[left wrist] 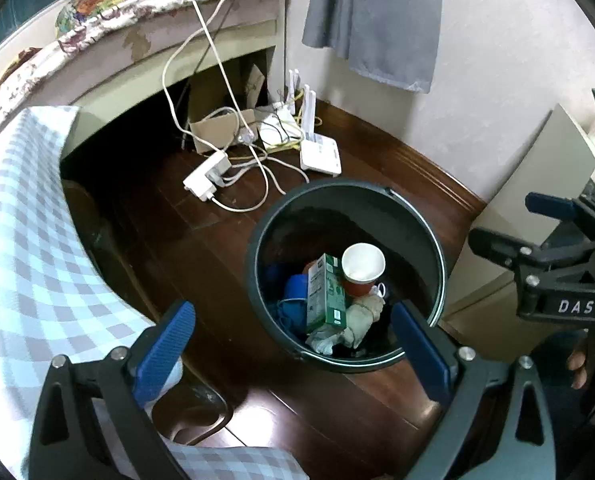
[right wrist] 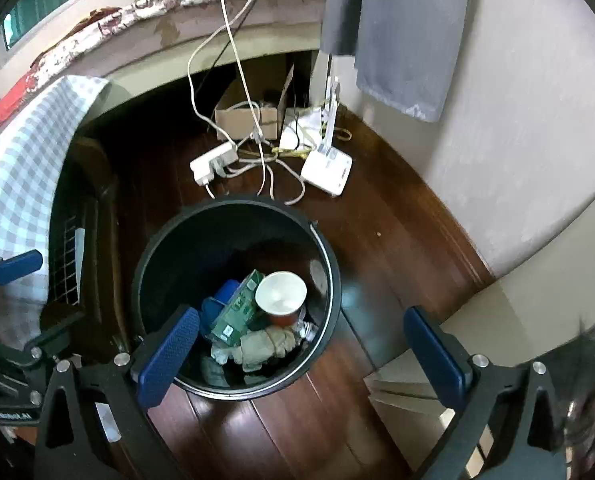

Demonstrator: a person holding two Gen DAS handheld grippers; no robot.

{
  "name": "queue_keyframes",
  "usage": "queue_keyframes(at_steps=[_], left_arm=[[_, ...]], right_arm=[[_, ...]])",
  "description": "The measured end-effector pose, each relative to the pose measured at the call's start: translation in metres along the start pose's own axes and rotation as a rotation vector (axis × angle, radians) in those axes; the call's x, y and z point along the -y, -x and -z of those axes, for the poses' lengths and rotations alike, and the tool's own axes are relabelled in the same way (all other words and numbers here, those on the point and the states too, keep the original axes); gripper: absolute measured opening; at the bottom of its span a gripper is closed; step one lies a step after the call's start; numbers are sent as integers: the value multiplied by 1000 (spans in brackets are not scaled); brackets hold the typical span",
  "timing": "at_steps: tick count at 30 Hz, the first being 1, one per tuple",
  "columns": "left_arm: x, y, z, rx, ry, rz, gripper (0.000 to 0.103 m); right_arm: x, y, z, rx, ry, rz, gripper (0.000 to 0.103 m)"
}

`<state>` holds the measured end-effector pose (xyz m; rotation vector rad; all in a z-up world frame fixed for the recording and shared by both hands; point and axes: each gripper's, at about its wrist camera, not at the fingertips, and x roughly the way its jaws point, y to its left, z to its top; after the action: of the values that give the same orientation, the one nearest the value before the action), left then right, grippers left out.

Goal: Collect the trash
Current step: 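Open both grippers to drop the carton and cup into the bin, then move both tools back over the table toward the remaining trash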

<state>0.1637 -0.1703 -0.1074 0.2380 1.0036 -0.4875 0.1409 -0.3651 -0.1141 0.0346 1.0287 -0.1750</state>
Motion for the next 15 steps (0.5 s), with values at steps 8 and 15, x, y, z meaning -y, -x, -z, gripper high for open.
queue_keyframes(at_steps=[8,15], left_arm=[[-6,26,-4,53,19,-6,99],[-18,57,-4,116,33,-23,100]], right_arm=[[-6,27,-7,45,19,-1,103],[-16,53,-15,97,46,-5,103]])
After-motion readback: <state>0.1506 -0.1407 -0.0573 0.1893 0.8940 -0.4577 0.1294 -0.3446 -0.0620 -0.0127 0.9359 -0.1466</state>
